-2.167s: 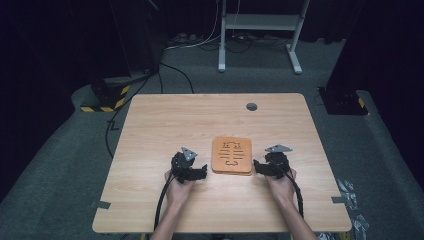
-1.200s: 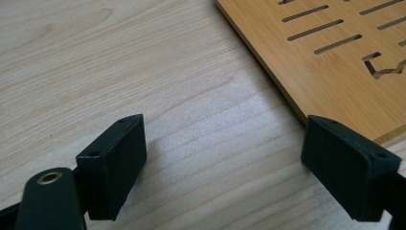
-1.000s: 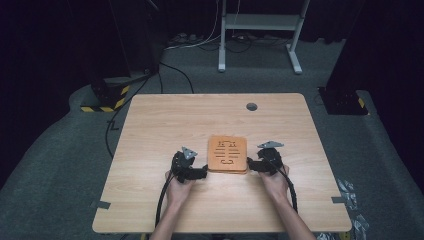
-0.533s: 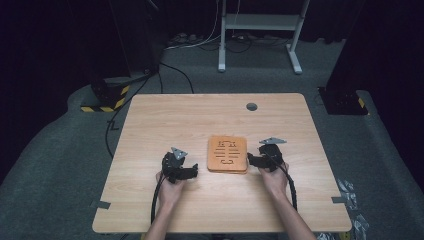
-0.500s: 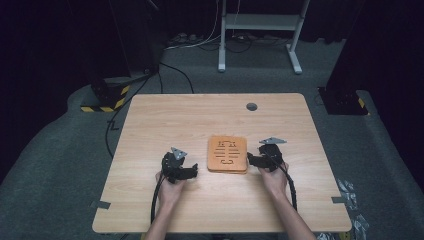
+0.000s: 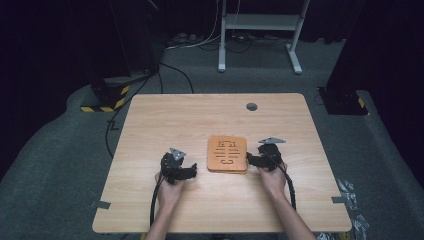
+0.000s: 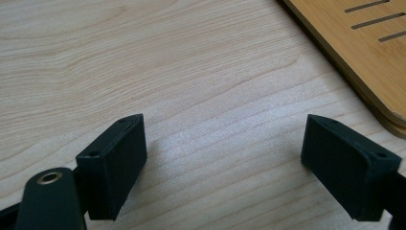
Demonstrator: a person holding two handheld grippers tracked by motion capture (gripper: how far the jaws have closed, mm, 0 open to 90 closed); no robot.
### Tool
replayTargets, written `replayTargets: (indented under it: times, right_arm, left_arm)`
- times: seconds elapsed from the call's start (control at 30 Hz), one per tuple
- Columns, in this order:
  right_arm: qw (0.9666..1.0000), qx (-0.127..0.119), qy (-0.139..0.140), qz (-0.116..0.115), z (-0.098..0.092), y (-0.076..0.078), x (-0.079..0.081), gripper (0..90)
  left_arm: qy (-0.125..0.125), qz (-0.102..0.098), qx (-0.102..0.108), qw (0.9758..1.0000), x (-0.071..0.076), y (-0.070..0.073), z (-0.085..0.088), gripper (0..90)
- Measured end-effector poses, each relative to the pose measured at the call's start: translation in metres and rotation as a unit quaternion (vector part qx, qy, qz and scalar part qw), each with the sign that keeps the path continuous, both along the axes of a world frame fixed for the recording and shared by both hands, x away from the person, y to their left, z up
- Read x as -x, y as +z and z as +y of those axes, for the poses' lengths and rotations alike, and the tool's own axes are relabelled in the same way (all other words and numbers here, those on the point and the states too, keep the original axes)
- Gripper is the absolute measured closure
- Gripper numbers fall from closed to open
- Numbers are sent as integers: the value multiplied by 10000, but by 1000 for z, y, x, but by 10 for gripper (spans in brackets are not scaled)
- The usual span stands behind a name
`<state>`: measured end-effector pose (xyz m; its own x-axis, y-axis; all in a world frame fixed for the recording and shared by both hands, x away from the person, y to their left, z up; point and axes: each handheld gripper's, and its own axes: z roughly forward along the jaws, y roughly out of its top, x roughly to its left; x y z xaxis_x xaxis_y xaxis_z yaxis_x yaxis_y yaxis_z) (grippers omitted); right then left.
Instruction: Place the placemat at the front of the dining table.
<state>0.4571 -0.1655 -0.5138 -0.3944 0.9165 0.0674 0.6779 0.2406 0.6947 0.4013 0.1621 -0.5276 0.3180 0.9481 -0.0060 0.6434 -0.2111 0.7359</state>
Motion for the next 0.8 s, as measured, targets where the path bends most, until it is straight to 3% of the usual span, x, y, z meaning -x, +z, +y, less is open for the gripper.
replayTargets:
  times: [0.8]
  right_arm:
    - [9997, 116, 229, 50, 15, 3, -1, 297]
  left_arm:
    - [56, 16, -12, 10000, 0, 0, -1, 158]
